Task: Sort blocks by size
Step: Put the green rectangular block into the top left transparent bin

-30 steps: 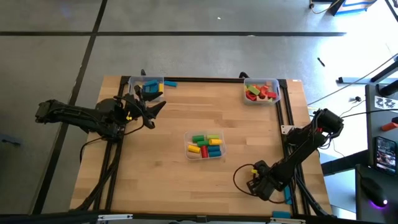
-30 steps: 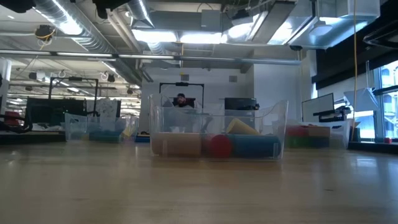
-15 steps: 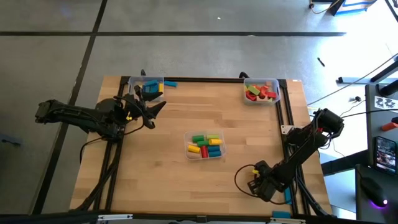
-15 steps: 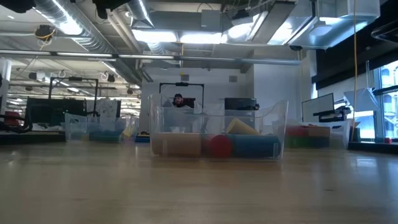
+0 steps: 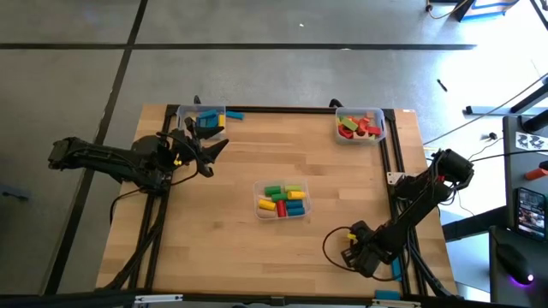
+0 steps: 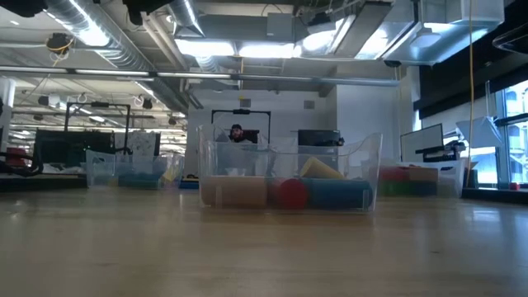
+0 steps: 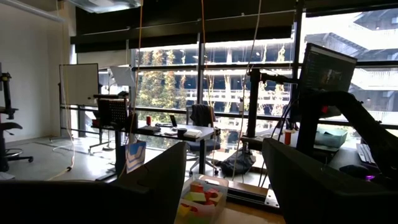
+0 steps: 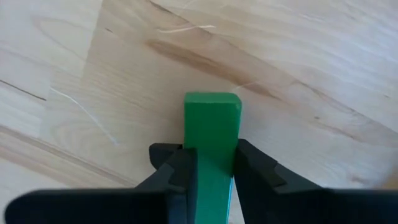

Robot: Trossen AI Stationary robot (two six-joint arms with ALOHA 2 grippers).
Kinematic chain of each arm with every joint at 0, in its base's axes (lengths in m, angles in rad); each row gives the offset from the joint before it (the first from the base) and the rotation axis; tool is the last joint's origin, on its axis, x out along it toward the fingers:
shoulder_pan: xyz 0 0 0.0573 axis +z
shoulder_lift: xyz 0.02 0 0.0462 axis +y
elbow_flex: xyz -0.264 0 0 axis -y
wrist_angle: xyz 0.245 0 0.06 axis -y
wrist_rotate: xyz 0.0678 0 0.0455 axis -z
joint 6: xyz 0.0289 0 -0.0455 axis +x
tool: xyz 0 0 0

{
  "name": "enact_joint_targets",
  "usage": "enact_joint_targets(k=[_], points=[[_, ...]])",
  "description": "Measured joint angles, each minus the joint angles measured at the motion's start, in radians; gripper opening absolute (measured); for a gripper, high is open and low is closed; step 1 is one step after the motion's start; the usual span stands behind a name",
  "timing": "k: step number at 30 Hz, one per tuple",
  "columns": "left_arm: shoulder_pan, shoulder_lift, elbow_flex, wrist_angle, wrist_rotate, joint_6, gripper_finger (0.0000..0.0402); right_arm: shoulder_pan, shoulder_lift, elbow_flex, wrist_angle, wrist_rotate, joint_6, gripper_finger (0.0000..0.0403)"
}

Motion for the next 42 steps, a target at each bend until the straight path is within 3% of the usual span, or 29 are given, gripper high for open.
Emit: enact_joint_targets(k=[23,33,42], points=[[0.000,0.000,0.000,0.002,0.000,0.000,0.0210,-0.003,-0.007,0.060,-0.082,0.019,-0.109,0.0082],[0.000,0.000,0.000,0.002,0.000,0.000,0.0210,-0.047,-0.050,0.076,-0.093,0.096,-0.170,0.0084],[0.000,0.000,0.000,0.002,0.000,0.000,0.0210,-0.139,-0.074,0.148,-0.119,0.208,-0.346,0.0085]])
